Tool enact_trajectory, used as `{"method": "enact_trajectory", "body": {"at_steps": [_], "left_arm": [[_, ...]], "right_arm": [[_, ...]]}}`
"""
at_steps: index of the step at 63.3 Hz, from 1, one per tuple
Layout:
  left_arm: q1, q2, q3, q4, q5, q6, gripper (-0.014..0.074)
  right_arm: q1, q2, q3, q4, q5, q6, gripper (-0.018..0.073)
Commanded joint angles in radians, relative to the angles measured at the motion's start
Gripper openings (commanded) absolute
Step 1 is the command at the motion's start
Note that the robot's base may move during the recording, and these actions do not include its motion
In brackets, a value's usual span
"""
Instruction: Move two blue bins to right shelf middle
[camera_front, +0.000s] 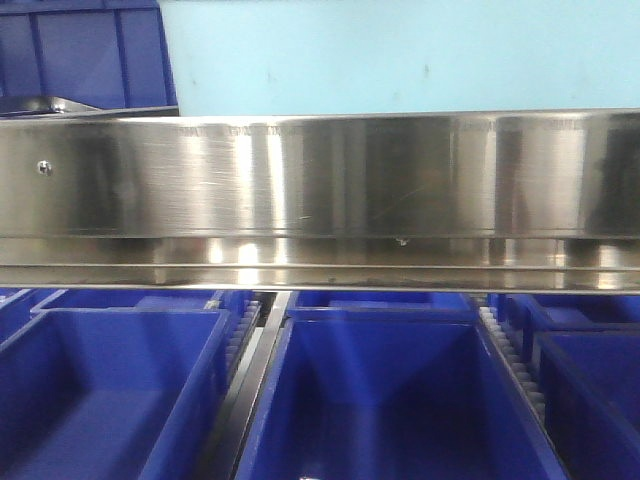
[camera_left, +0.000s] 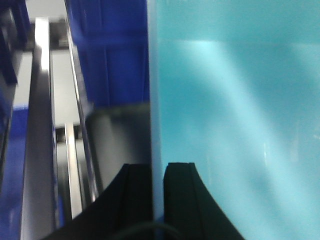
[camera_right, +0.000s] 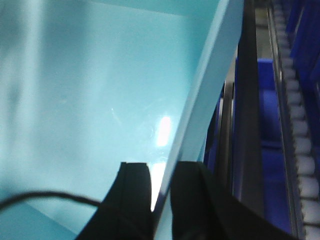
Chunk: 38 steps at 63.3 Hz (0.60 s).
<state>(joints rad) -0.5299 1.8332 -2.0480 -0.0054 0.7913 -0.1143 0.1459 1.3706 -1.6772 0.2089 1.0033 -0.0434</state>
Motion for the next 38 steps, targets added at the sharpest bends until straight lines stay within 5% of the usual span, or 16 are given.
{"method": "enact_trajectory", "body": {"at_steps": [1, 26, 38], "left_arm": [[-0.001, -0.036, -0.012, -0.014, 0.033, -0.002, -0.0111], [-0.005, -0.116, -0.023, -0.02, 0.241, -0.002, -0.0111], [-0.007, -0.126, -0.025, -0.101, 0.332, -0.002, -0.0111]], "right_arm": [[0.008, -0.019, -0.007, 0.027, -0.015, -0.036, -0.0153], [0.008, -0.019, -0.007, 0.027, 0.005, -0.036, -0.0153], [0.005, -0.017, -0.007, 0.027, 0.005, -0.071, -0.0153]]}}
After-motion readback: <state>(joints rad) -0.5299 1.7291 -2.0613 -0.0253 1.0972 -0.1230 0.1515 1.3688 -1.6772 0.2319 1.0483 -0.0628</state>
